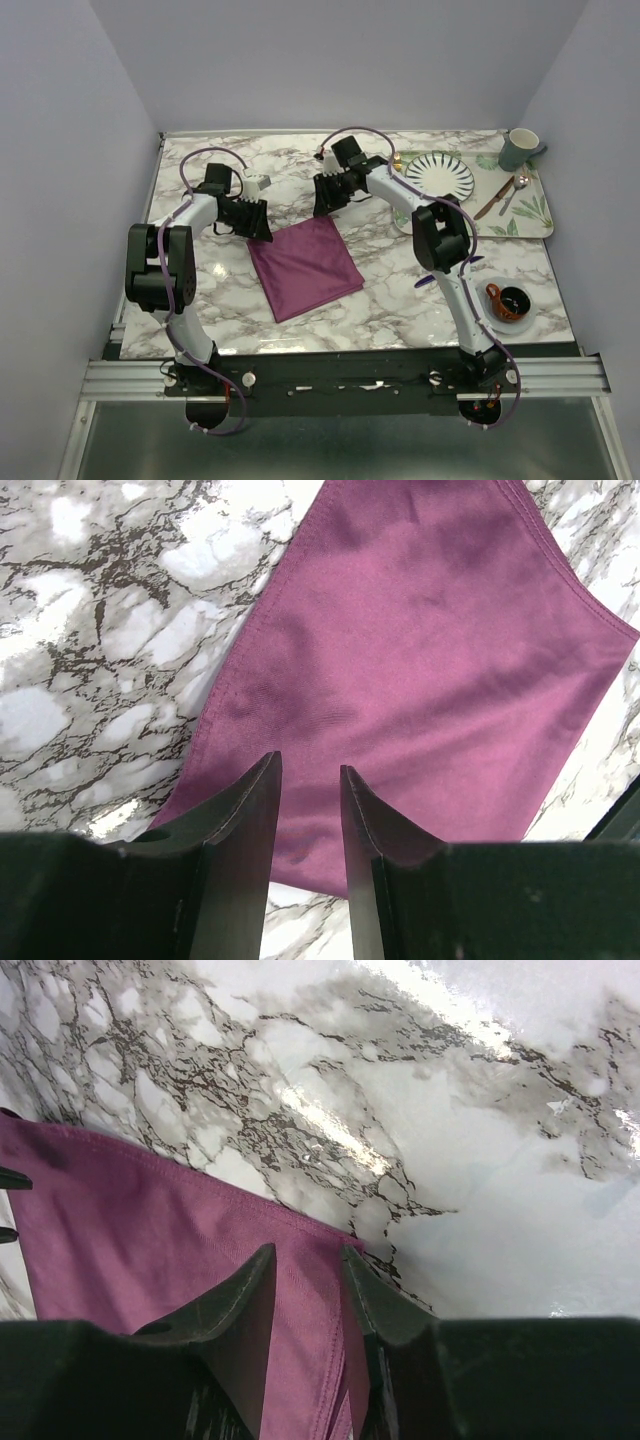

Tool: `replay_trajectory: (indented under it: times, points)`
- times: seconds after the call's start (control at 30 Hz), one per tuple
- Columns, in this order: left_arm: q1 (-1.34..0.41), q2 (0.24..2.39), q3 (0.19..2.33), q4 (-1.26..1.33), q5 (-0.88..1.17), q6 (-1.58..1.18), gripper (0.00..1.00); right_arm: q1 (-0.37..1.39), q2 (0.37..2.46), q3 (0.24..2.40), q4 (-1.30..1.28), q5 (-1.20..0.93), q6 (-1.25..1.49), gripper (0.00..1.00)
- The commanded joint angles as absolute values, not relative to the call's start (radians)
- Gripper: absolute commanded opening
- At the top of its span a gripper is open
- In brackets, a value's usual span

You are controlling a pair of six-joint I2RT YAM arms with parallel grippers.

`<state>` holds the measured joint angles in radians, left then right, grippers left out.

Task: Fold the napkin into a case and place the utensils inside
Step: Smooth out the lower triangle-folded napkin at the center of the board.

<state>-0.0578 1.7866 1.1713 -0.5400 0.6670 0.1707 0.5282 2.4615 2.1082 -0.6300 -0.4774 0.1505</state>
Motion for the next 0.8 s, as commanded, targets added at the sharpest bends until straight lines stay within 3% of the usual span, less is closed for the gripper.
replay_trajectory:
  times: [0.0,0.13,0.33,0.47,0.73,0.77]
  points:
    - [-0.049,1.782,1.183,-0.531,0.699,0.164,0.42,0.537,2.482,2.111,-0.637,-0.445,0.144,0.39]
    - [-0.049,1.778,1.183,-0.531,0.699,0.166,0.42,0.538,2.484,2.115,-0.640,-0.437,0.140,0.36]
    - [-0.043,1.775,1.186,-0.537,0.698,0.170,0.42,0.540,2.485,2.120,-0.647,-0.443,0.126,0.20]
    - [-0.038,1.775,1.189,-0.538,0.699,0.175,0.42,0.540,2.488,2.126,-0.653,-0.466,0.117,0.01]
    - [-0.029,1.709,1.154,-0.584,0.773,0.274,0.42,0.540,2.433,2.118,-0.658,-0.495,0.072,0.01]
    - [-0.029,1.695,1.143,-0.607,0.793,0.314,0.43,0.540,2.421,2.117,-0.663,-0.497,0.058,0.06]
